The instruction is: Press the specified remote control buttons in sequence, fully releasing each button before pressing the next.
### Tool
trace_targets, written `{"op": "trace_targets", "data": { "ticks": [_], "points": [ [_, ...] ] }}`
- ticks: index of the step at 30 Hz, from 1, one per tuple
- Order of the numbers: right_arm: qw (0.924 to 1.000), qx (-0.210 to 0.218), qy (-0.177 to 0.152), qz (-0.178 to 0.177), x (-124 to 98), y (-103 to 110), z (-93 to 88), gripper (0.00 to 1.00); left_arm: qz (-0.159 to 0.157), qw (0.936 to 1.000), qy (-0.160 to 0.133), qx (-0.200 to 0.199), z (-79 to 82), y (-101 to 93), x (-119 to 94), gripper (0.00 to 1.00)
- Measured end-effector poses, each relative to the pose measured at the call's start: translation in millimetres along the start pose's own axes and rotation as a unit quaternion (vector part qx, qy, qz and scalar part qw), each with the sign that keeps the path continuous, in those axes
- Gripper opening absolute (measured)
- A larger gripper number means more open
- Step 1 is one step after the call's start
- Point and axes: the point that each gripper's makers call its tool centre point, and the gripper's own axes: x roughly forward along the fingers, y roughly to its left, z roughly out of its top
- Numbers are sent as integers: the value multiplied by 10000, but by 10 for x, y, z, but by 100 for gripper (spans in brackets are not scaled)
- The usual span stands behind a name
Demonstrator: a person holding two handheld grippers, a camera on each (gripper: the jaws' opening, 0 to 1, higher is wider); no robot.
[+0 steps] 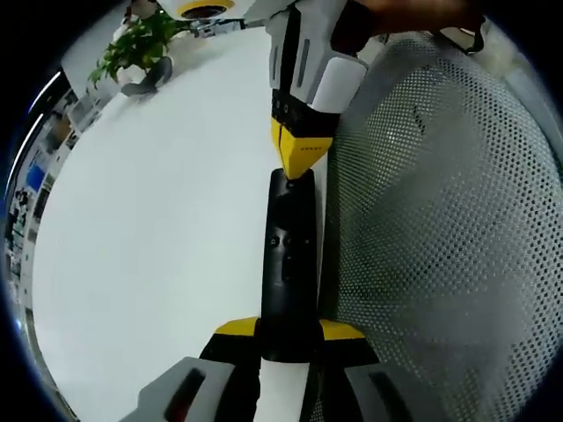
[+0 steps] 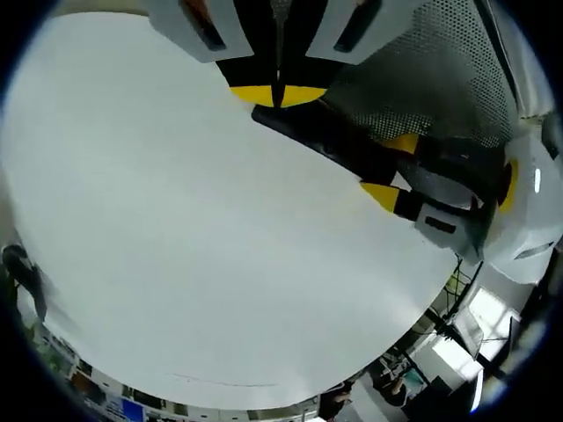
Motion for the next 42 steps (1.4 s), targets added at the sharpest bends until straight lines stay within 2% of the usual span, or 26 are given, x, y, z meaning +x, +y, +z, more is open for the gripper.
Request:
{"op": "trace_targets", "data": {
  "ticks": [2, 5, 9, 21, 23, 28, 33, 42],
  "points": [
    [9999, -2, -99, -90, -4, -50, 60, 0, 210, 9997, -34, 141, 36, 92, -32, 22],
    [9999, 10, -54, -93, 2, -84, 112, 0, 87, 9999, 48, 56, 58, 128, -37, 22],
    [9998, -82, -29, -154, 9, -115, 170, 0, 125, 9998, 88, 106, 60, 211, -2, 22],
    [9997, -172, 45, -184, 16, -164, 241, 0, 87, 9999, 125, -25, 52, 264, 40, 23],
    [9997, -149, 8, -184, 18, -165, 250, 0, 17, 9998, 128, -117, 50, 268, 40, 23],
    [9995, -167, -123, -250, 17, -161, 229, 0, 13, 9999, 120, -57, 49, 254, 40, 24],
    [9989, 309, -330, -93, 13, -180, 237, 0, 21, 10000, 40, -76, 50, 253, 38, 24],
    [9988, 301, -340, -164, 18, -153, 233, 0, 23, 9999, 19, -104, 48, 251, 39, 24]
  ]
}}
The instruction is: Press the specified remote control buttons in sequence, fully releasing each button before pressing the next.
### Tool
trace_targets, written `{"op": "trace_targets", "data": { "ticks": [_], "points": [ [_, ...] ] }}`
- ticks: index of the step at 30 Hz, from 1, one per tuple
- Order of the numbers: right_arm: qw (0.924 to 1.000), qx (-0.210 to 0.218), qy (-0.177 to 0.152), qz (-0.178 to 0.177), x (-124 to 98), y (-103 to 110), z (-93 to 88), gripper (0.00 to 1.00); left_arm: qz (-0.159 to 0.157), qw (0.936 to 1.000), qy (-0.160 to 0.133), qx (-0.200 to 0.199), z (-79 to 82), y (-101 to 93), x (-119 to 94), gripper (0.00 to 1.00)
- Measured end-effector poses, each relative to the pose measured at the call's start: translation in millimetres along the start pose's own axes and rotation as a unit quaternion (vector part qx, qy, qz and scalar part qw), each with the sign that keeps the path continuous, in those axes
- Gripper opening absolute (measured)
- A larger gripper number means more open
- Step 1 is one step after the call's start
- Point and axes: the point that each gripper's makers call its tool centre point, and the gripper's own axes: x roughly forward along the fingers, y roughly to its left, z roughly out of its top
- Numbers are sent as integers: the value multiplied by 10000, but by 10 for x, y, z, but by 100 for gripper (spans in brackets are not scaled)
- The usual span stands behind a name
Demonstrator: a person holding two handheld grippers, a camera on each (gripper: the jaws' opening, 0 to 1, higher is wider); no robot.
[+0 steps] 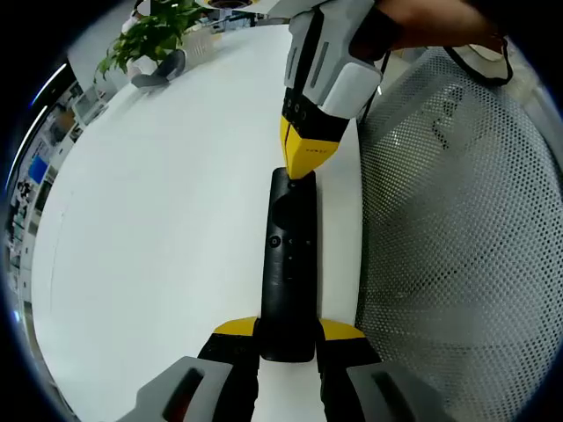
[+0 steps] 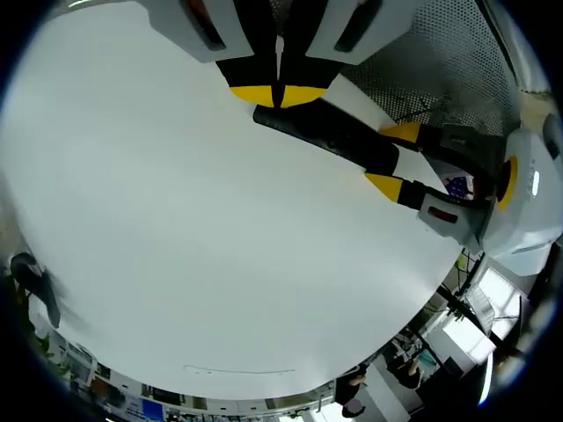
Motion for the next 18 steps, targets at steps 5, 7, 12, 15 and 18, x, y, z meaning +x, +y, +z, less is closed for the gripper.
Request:
{"op": "trace_targets", "data": {
  "ticks": [5, 7, 12, 15, 18],
  "points": [
    [9999, -109, 18, -71, 2, 2, -6, 0, 0, 9999, 118, 30, 5, -2, 5, 24],
    [9999, -53, 134, 27, 1, 26, -34, 0, 4, 9999, 146, 39, 2, -2, 1, 24],
    [9998, -72, 127, 101, 5, 60, -43, 0, -6, 9999, 93, 59, -2, 0, -4, 24],
    [9999, -98, 84, 113, 4, 66, -25, 0, 0, 10000, 45, 37, -2, 1, -2, 24],
    [9997, -11, 124, 233, 20, 106, -41, 0, 1, 10000, 34, 33, -1, 1, -3, 24]
  ]
}}
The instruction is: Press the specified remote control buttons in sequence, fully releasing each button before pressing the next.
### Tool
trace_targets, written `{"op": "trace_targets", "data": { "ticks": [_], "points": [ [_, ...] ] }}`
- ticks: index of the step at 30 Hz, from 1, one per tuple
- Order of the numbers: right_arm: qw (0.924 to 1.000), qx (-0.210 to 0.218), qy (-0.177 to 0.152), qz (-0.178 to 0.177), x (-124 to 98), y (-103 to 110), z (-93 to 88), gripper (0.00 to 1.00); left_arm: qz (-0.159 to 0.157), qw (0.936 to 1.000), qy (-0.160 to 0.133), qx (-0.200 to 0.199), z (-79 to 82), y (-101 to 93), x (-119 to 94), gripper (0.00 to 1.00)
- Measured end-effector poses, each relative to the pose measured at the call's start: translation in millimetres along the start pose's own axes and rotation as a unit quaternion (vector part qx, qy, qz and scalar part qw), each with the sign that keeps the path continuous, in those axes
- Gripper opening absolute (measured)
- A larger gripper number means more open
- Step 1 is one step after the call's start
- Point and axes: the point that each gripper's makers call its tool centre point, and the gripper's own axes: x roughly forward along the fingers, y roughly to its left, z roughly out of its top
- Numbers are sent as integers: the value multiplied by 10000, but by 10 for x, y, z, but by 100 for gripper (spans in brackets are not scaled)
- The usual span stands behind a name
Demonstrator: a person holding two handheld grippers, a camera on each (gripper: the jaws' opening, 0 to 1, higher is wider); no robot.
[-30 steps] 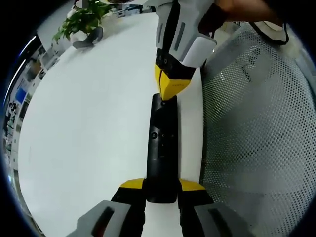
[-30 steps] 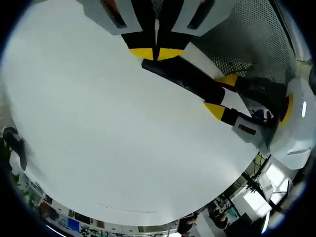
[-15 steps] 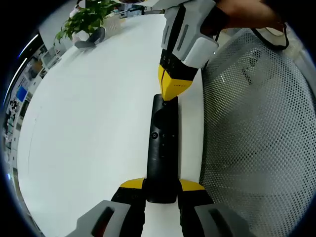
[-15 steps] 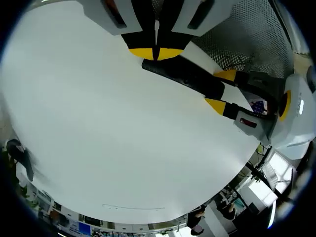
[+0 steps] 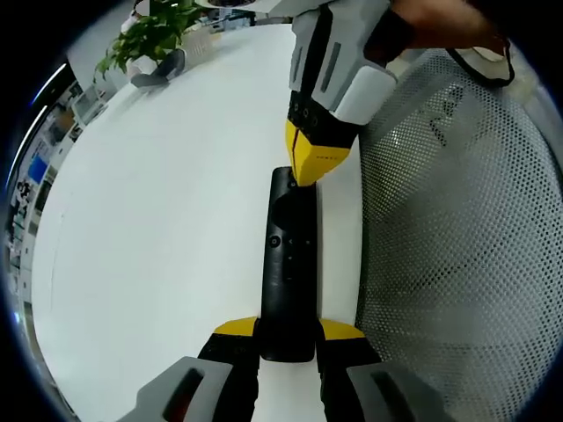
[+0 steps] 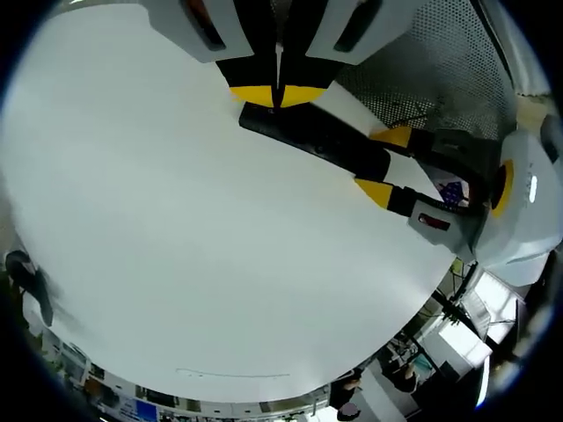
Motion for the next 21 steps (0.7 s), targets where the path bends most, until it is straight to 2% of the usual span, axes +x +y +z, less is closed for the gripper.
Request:
{"op": "trace_targets", "data": {
  "ticks": [10, 13, 14, 15, 17, 21],
  "points": [
    [9999, 61, -63, 56, 2, 1, -6, 0, 9, 10000, 24, 11, -1, 4, 5, 24],
    [9996, 251, -85, 139, 0, -6, -2, 0, 7, 10000, 21, 38, 0, 3, 5, 24],
    [9995, 290, 4, 121, -1, -8, -19, 0, 8, 10000, 23, 40, -1, 2, 5, 24],
    [9995, 293, 60, 78, -6, -16, -28, 0, 8, 10000, 28, 42, 0, 3, 5, 24],
    [9999, 146, -61, 1, -13, -16, 19, 0, 0, 10000, 40, 44, 0, 3, 4, 24],
    [9999, 100, -56, 46, -19, 12, 84, 0, -8, 10000, 44, 42, 0, 5, 4, 24]
  ]
}}
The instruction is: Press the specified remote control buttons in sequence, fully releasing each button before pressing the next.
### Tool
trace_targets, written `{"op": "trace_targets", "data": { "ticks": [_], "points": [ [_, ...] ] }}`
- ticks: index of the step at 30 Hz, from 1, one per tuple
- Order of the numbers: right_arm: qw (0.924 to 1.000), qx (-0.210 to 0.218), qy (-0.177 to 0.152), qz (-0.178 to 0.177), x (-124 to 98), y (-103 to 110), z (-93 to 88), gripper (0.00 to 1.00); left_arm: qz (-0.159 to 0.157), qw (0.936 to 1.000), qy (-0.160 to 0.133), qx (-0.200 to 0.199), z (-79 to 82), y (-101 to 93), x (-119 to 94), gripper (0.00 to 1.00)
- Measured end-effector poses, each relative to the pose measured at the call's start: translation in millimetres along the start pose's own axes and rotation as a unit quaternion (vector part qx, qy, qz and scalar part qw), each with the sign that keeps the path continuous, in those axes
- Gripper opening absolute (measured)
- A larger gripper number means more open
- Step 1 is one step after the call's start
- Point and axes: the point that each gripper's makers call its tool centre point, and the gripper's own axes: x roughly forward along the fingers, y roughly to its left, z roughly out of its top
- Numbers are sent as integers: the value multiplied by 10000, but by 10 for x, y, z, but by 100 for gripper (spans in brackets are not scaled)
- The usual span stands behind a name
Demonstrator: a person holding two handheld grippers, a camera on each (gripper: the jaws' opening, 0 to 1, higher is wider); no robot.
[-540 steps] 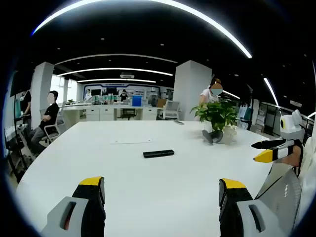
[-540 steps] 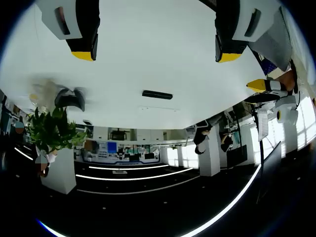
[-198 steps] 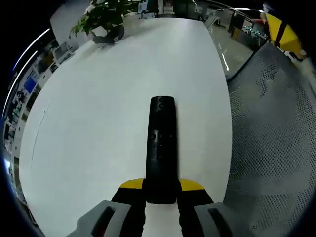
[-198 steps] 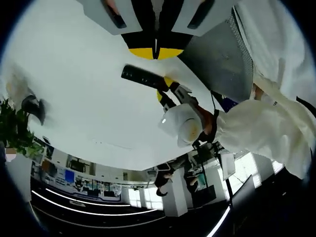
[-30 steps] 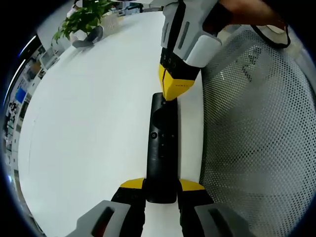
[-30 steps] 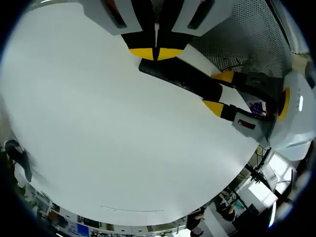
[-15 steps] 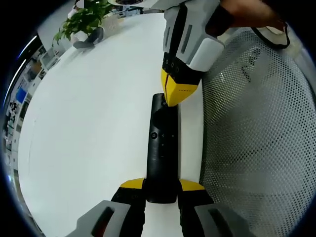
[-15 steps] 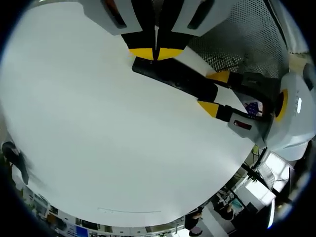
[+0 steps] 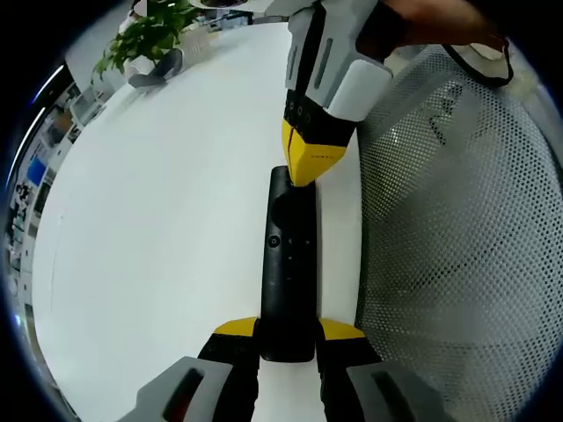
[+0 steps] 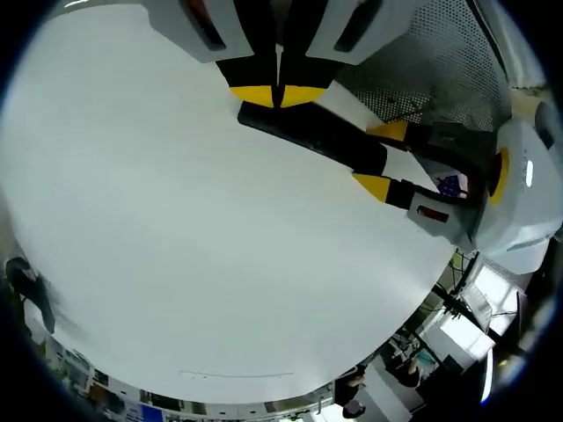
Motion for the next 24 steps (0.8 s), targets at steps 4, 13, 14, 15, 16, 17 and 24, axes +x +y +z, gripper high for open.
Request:
{"op": "trace_targets", "data": {
  "ticks": [4, 13, 14, 15, 16, 17, 24],
  "points": [
    [9999, -69, 86, -58, 42, -9, 1, 0, 4, 10000, -17, -19, 0, 0, -1, 24],
    [9999, 17, 41, -104, 33, -28, -3, 0, -23, 9999, -136, -21, 0, 5, -5, 24],
    [9999, 19, 44, -107, 34, -30, -2, 0, -30, 9999, -151, -18, 0, 6, -6, 24],
    [9999, 30, 49, -108, 34, -33, -1, 0, -34, 9998, -184, -19, -2, 5, -8, 24],
    [9999, 65, 58, -106, 37, -36, 1, 0, -33, 9998, -208, -19, -3, 5, -9, 24],
    [9998, 125, 77, -101, 37, -39, 4, 0, -28, 9997, -244, -25, -5, 4, -9, 24],
    [9988, 480, 128, -34, 31, -38, 0, 0, -40, 9992, -387, -44, -3, 5, -11, 24]
  ]
}}
